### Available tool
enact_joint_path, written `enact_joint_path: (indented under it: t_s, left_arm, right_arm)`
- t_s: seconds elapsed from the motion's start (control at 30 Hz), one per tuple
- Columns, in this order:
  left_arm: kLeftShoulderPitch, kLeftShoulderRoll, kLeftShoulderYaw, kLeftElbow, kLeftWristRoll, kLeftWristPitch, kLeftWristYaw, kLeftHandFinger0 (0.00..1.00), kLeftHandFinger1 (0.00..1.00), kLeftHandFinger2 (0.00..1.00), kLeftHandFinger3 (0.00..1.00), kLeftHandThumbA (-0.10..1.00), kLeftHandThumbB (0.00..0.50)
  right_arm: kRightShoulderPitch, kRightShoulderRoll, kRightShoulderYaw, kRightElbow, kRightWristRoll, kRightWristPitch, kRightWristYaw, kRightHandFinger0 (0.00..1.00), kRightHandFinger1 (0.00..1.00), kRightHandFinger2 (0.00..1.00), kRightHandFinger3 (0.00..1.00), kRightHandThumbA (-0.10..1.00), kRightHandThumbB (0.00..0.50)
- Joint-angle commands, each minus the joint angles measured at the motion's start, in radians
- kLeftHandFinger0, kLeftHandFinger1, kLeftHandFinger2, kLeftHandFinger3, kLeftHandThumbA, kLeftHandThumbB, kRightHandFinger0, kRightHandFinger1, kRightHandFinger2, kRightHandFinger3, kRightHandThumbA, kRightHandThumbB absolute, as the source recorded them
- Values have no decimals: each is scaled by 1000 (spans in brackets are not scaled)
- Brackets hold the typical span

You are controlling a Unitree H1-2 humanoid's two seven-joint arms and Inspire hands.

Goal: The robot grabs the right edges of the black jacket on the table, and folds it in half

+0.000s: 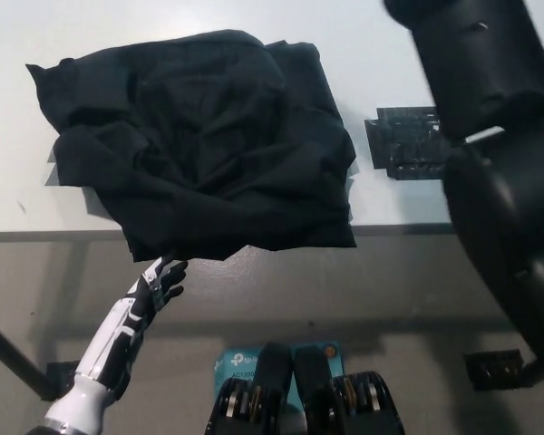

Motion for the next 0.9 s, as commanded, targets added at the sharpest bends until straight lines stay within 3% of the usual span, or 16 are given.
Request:
enact_joint_path:
  t_s: [0.0, 0.07, 0.17, 0.3, 0.4, 0.5, 0.57, 0.77, 0.87]
  left_arm:
    - [-112, 25, 61, 7, -58, -12, 10, 1000, 1000, 1000, 1000, 1000, 296]
    - [-122, 21, 79, 16, -81, -16, 18, 1000, 1000, 1000, 1000, 1000, 316]
    - [-125, 18, 88, 27, -86, -14, 25, 1000, 1000, 1000, 1000, 1000, 352]
    - [-83, 4, 92, 21, -92, -13, 33, 1000, 1000, 1000, 1000, 1000, 369]
    - [-34, 3, 91, 14, -98, -8, 29, 1000, 1000, 1000, 1000, 1000, 371]
    - [15, 7, 81, 14, -86, -32, 21, 1000, 1000, 1000, 1000, 1000, 331]
    - [39, 3, 80, 8, -92, -30, 19, 1000, 1000, 1000, 1000, 1000, 322]
    - [109, 1, 71, 7, -109, -46, 1, 1000, 1000, 1000, 1000, 1000, 315]
    - [126, 4, 71, 11, -107, -54, -3, 1000, 1000, 1000, 1000, 1000, 311]
  right_arm:
    - [161, -326, -67, -817, 80, 209, 119, 1000, 1000, 1000, 1000, 1000, 466]
    - [308, -350, -146, -1029, 142, 256, 91, 1000, 1000, 1000, 1000, 1000, 430]
    - [557, -357, -217, -1273, 194, 258, 20, 1000, 1000, 1000, 1000, 1000, 473]
    - [897, -305, -287, -1455, 255, 226, 10, 1000, 1000, 1000, 1000, 1000, 447]
    - [1126, -223, -272, -1472, 237, 68, -11, 1000, 1000, 1000, 1000, 1000, 402]
    - [1334, -149, -233, -1449, 242, -41, -9, 1000, 1000, 1000, 1000, 1000, 402]
    - [1433, -117, -205, -1418, 245, -72, -4, 1000, 1000, 1000, 1000, 1000, 428]
    - [1647, -60, -137, -1333, 225, -127, -3, 1000, 1000, 1000, 1000, 1000, 419]
    - [1685, -34, -115, -1260, 264, -161, 16, 1000, 1000, 1000, 1000, 1000, 361]
